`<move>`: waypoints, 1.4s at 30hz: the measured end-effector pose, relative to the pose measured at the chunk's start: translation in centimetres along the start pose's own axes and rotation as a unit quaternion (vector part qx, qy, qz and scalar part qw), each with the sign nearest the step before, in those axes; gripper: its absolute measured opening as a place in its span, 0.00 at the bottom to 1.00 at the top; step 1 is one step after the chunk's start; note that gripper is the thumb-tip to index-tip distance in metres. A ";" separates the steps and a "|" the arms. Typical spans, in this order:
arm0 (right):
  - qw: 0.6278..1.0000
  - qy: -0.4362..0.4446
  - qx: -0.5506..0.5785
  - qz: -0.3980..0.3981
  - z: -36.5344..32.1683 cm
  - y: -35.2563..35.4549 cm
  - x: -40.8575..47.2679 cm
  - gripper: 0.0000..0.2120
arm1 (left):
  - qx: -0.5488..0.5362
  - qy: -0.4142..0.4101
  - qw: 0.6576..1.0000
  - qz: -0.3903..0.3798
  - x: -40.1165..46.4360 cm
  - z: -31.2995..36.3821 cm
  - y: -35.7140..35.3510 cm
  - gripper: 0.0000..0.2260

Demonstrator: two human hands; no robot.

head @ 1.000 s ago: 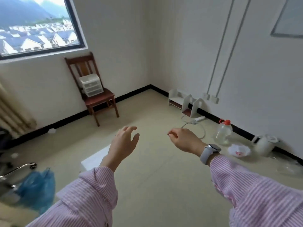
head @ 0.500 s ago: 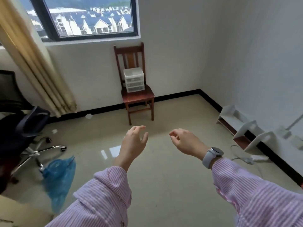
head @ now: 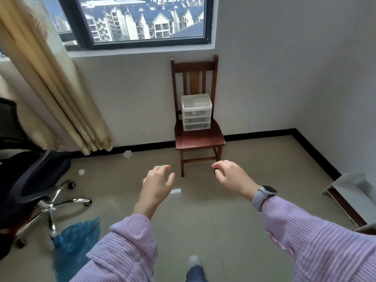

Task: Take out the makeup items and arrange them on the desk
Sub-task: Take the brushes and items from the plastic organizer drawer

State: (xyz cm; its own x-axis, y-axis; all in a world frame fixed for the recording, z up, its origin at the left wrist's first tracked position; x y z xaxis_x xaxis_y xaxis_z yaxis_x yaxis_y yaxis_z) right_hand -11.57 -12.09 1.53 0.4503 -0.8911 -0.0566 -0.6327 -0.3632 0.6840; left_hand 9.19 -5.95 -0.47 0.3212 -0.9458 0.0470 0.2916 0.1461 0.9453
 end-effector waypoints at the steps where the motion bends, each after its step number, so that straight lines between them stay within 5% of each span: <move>1: 1.000 -0.005 -0.001 0.000 0.3 0.5 2.7 0.15 | 0.000 -0.008 1.000 -0.002 3.3 0.5 -0.2 0.16; 9: 0.996 -0.082 0.021 0.024 5.7 4.8 20.3 0.14 | -0.019 -0.062 0.997 -0.043 23.4 4.9 -3.4 0.16; 17: 0.987 -0.123 0.105 0.027 14.5 3.6 41.8 0.13 | -0.045 0.003 0.998 -0.053 42.6 2.8 -11.5 0.16; 21: 0.954 -0.215 0.205 0.034 19.8 2.3 52.8 0.13 | -0.028 0.027 0.994 -0.101 52.1 2.1 -15.7 0.17; 23: 0.906 -0.293 0.301 0.055 22.3 1.4 56.9 0.13 | -0.014 0.028 0.993 -0.110 56.0 1.8 -17.0 0.17; 26: 0.774 -0.409 0.475 0.095 25.7 -1.4 61.3 0.15 | 0.005 0.022 0.995 -0.100 60.8 1.3 -18.7 0.16; 32: 0.557 -0.464 0.665 0.180 31.0 -7.9 69.2 0.19 | 0.124 -0.108 0.980 -0.115 68.9 2.0 -25.9 0.25; 37: 0.475 -0.465 0.718 0.205 33.0 -11.6 73.3 0.16 | 0.206 -0.176 0.946 -0.178 71.2 1.2 -32.7 0.29; 42: 0.453 -0.471 0.730 0.201 34.1 -12.7 74.4 0.13 | 0.204 -0.210 0.948 -0.129 71.4 0.7 -33.8 0.31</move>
State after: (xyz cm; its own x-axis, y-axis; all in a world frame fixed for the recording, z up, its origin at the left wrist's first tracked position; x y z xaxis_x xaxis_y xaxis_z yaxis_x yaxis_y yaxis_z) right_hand 8.46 -83.06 -36.14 0.0793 -0.4368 -0.8961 -0.5966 0.6993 -0.3937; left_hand 21.62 -78.66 -28.87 -0.1245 -0.9794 -0.1592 -0.0879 -0.1490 0.9849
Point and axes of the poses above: each hand's wrist, its own x-axis towards the middle knuckle, its own y-axis out of the back of the hand, z = x × y, the point moved 8 cm from there along x, towards the middle knuckle, and after that the axes turned 15 degrees about x, right-handed, at the moved point
